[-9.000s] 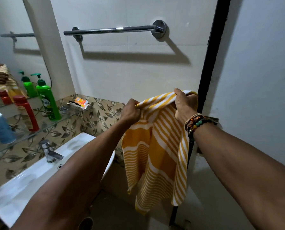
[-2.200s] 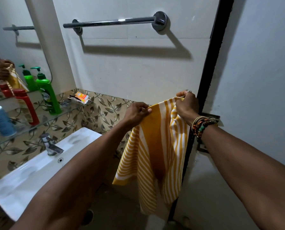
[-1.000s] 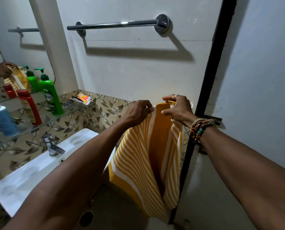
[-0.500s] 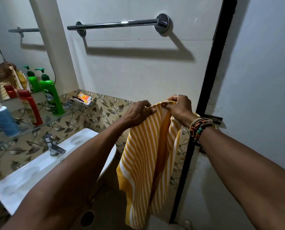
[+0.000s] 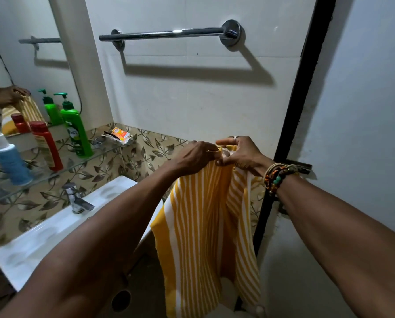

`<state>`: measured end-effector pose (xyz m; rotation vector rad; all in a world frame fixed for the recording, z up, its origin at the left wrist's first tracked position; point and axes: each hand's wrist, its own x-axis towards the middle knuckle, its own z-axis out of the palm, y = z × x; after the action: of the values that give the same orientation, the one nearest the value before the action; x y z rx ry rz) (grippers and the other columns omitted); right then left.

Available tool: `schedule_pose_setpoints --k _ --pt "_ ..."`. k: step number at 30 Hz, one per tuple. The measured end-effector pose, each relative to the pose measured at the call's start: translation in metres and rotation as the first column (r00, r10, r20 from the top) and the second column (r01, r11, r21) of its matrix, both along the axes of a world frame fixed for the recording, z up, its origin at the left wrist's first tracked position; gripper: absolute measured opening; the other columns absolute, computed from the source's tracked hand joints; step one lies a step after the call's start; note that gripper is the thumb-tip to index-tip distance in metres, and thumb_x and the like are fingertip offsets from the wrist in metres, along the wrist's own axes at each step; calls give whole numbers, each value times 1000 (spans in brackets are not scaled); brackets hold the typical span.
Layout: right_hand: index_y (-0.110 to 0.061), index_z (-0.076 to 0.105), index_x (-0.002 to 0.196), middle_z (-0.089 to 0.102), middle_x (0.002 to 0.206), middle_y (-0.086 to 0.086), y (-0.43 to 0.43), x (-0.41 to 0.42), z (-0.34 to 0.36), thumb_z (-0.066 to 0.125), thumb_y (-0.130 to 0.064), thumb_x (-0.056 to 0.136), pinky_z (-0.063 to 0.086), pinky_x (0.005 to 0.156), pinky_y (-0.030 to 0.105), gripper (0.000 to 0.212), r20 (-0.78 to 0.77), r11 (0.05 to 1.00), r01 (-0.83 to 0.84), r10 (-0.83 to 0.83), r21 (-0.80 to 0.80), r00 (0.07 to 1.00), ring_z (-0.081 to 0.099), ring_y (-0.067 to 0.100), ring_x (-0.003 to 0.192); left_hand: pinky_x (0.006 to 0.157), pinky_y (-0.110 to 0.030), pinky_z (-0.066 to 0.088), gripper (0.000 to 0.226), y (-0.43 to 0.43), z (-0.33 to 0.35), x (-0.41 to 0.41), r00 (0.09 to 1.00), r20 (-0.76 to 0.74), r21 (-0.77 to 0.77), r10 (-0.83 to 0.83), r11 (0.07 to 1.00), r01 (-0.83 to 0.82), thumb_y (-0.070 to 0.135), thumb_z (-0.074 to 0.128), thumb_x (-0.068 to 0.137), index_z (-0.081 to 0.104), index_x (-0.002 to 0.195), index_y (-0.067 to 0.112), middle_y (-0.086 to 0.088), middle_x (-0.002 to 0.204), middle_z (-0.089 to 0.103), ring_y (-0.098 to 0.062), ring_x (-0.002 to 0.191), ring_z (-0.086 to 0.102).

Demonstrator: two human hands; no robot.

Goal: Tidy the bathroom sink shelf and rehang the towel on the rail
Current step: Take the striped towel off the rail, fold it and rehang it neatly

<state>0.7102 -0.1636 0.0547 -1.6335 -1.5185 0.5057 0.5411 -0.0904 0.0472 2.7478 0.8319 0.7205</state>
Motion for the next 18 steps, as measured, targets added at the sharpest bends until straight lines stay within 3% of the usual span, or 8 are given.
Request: schedule_pose_setpoints --k 5,8,11,14,18 --pt "-10 72 117 70 119 3 1 -4 -4 85 -1 70 51 103 40 50 39 997 -58 60 -50 997 63 19 116 70 -39 51 24 -4 5 3 998 -61 43 -7 999 10 27 54 96 69 115 21 -16 102 71 -33 90 67" --pt "-10 77 103 74 103 5 0 -2 -5 88 -11 69 56 92 39 35 68 999 4 -1 -46 998 68 21 103 63 -33 47 23 -4 2 1 999 53 14 -7 1000 7 33 59 94 72 102 16 -10 94 72 -26 85 67" --pt "-13 77 85 74 87 3 1 1 -7 88 -26 72 54 76 34 22 116 995 94 -91 -21 989 69 20 90 54 -26 39 33 0 1 -4 971 216 -101 106 991 -86 50 72 80 71 92 20 1 81 68 -13 73 62" --pt "-18 74 80 72 86 -1 1 3 -11 87 -34 72 55 75 32 22 88 986 165 -167 35 982 66 15 85 48 -25 32 36 5 1 -8 990 117 -143 85 987 -68 57 71 77 71 83 22 8 64 58 -12 60 54" --pt "-25 64 66 63 74 -10 2 11 -15 83 -35 76 49 68 26 23 82 922 356 -371 152 925 63 14 78 48 -28 33 41 8 -5 -18 992 85 -139 95 987 -83 59 62 84 63 71 21 1 61 57 -13 54 51"
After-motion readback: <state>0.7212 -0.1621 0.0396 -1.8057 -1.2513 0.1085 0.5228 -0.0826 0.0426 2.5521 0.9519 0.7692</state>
